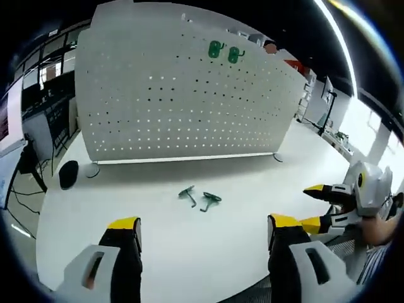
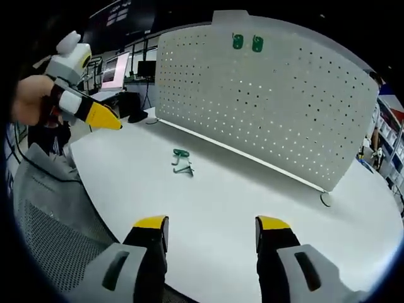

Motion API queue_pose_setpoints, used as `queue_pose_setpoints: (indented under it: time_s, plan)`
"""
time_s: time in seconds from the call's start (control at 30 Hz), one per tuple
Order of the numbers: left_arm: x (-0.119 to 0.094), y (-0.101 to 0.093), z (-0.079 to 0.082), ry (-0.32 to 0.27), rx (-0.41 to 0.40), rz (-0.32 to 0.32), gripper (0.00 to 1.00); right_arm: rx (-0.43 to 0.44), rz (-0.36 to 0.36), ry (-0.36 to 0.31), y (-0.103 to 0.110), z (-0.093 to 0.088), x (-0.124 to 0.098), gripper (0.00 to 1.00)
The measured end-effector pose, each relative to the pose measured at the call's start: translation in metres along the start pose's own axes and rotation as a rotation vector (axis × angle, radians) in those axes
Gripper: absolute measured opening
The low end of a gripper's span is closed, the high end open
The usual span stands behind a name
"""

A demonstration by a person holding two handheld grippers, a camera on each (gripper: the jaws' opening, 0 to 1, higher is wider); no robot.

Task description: Insert the hook assembly into the mounting plate slot until the hook locks in place.

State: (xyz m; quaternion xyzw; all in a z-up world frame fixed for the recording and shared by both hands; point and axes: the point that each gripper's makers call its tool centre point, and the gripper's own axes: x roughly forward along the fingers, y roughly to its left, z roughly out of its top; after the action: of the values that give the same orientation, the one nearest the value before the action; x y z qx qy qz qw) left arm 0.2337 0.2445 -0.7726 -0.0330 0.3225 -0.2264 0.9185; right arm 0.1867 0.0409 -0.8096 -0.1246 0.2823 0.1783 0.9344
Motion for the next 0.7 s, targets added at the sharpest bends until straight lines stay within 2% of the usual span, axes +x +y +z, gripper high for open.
queue_pose_setpoints:
  time_s: [0.1,0.13,0.17,0.2,0.27,0.47,0.7]
  plan:
    - [-0.002,-0.001,-0.004,0.003,-0.013,-0.008,0.86,-0.003,0.001,-0.001,0.001,0.0,0.0,0.52]
    - [-0.002,-0.001,-0.003,-0.013,-0.007,-0.009,0.87,-0.005,0.0,0.002,0.001,0.0,-0.001,0.52]
    - [-0.002,-0.005,0.002,-0.056,-0.041,-0.028,0.88,-0.01,-0.008,0.009,-0.001,-0.001,-0.001,0.51]
    - [-0.002,-0.008,0.0,-0.055,-0.079,-0.039,0.88,-0.01,-0.009,0.009,-0.001,-0.001,-0.001,0.51]
    - [-0.001,-0.007,-0.01,-0.017,-0.058,-0.034,0.88,0.001,0.0,0.008,0.001,-0.001,-0.001,0.51]
    - [0.0,-0.015,-0.028,0.015,-0.062,-0.067,0.88,-0.007,0.017,0.012,0.005,-0.001,-0.001,0.5]
    - [-0.001,-0.025,-0.039,0.008,-0.037,-0.102,0.86,-0.02,0.051,0.024,0.014,-0.003,0.0,0.49]
